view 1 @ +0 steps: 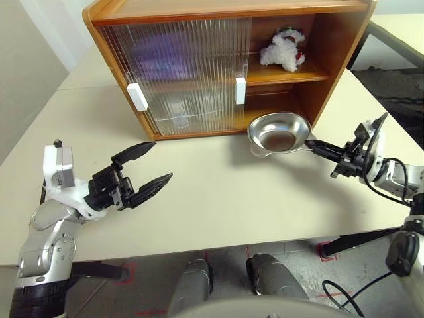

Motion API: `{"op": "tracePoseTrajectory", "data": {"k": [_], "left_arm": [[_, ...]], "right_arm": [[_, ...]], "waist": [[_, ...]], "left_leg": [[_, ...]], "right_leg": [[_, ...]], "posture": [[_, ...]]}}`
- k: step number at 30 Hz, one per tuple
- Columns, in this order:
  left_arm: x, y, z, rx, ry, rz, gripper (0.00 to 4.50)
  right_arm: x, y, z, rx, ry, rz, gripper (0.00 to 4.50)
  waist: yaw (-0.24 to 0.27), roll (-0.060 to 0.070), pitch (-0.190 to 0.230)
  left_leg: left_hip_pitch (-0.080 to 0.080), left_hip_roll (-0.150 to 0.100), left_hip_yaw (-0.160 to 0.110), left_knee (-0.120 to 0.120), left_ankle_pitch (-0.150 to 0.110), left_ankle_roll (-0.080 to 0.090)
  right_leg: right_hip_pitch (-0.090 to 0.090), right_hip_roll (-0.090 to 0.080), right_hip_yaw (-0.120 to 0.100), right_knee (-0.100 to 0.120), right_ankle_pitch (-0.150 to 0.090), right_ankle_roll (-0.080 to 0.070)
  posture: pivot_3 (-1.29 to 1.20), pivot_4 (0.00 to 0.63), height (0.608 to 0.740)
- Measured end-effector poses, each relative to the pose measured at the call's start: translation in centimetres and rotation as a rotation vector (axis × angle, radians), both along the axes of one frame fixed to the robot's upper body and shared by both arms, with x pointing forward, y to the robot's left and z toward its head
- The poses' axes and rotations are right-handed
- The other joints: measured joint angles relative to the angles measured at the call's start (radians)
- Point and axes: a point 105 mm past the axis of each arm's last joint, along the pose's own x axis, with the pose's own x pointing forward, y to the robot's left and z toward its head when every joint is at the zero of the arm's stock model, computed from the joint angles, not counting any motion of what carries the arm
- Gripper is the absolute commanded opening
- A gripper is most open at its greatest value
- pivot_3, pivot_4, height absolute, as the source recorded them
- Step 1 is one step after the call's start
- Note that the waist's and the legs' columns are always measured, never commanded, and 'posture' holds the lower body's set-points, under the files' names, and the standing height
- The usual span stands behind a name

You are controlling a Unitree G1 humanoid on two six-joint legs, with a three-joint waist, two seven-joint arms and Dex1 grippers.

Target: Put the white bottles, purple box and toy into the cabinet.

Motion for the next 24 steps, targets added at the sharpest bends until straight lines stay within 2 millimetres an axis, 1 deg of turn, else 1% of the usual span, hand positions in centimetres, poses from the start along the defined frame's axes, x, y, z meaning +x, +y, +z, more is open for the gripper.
{"op": "tracePoseTrajectory", "data": {"k": [4,11,18,24], "left_arm": [[0.0,0.0,0.1,0.004,-0.002,-0.002,4.5],[-0.1,0.1,-0.1,0.005,0.009,-0.007,4.5],[0.0,0.0,0.0,0.004,0.005,-0.011,4.5],[0.0,0.0,0.0,0.003,0.006,-0.01,4.5]], "right_arm": [[1.2,0.2,-0.3,-0.028,-0.009,-0.082,0.01],[2.0,2.1,0.1,-0.027,-0.042,-0.149,0.01],[3.3,2.5,-0.6,-0.039,-0.014,-0.281,0.01],[4.2,2.9,-0.9,-0.03,-0.003,-0.353,0.01]], "waist": [[0.0,0.0,0.0],[-0.004,0.0,0.0],[-0.011,0.001,0.0],[-0.014,0.001,-0.001]], "left_leg": [[0.0,0.0,0.0,0.0,0.0,0.0],[0.0,0.0,0.0,-0.001,0.0,0.0],[0.0,0.001,0.0,-0.001,0.0,0.0],[-0.002,0.001,0.0,-0.001,0.0,0.0]], "right_leg": [[0.0,0.0,0.0,0.0,0.0,0.0],[-0.002,0.0,0.0,0.0,0.001,-0.001],[-0.003,0.0,0.0,0.0,0.002,0.0],[-0.005,0.0,0.0,0.0,0.003,-0.002]], "posture": [[-0.13,0.08,0.74],[-0.14,0.08,0.74],[-0.14,0.078,0.74],[-0.13,0.078,0.74]]}}
